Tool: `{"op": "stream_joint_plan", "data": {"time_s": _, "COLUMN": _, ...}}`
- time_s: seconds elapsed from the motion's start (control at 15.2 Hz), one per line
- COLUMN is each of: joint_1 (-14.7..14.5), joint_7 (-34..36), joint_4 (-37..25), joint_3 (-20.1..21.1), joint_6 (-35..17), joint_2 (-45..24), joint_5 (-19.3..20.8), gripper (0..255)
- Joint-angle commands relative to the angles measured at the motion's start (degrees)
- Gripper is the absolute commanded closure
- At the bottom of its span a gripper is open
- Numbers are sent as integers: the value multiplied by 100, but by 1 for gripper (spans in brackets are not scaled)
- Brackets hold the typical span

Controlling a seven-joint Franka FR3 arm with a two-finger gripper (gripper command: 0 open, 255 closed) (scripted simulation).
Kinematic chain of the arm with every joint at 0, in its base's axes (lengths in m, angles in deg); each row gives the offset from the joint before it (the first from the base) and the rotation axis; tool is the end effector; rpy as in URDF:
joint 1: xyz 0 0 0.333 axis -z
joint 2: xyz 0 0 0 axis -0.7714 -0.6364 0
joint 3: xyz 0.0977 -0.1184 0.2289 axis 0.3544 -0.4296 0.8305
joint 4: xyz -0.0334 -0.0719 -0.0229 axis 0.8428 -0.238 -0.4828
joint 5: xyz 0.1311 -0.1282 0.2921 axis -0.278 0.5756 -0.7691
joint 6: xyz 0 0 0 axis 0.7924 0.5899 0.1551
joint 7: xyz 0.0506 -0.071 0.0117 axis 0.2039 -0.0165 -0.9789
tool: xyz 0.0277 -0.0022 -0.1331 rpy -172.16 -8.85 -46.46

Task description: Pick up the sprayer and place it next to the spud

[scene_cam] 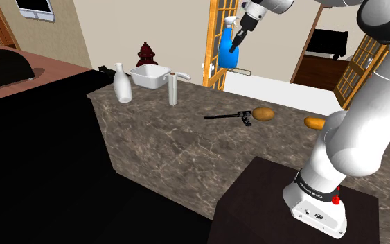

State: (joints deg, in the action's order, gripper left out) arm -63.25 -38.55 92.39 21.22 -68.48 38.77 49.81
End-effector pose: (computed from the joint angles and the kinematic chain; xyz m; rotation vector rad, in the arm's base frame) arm 0.4806 -0.2249 0.5423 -2.9983 -0.4285 -0.6027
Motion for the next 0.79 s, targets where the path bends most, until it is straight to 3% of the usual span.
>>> {"op": "stream_joint_plan", "data": {"time_s": 0.0, "joint_1": 85, "joint_7": -138, "joint_4": 92, "joint_3": -82, "joint_6": 71, "joint_2": 166, "joint_5": 75, "gripper": 255}}
{"op": "stream_joint_plan", "data": {"time_s": 0.73, "joint_1": 633, "joint_7": -1248, "joint_4": 416, "joint_3": -785, "joint_6": 524, "joint_2": 854, "joint_5": 367, "gripper": 255}}
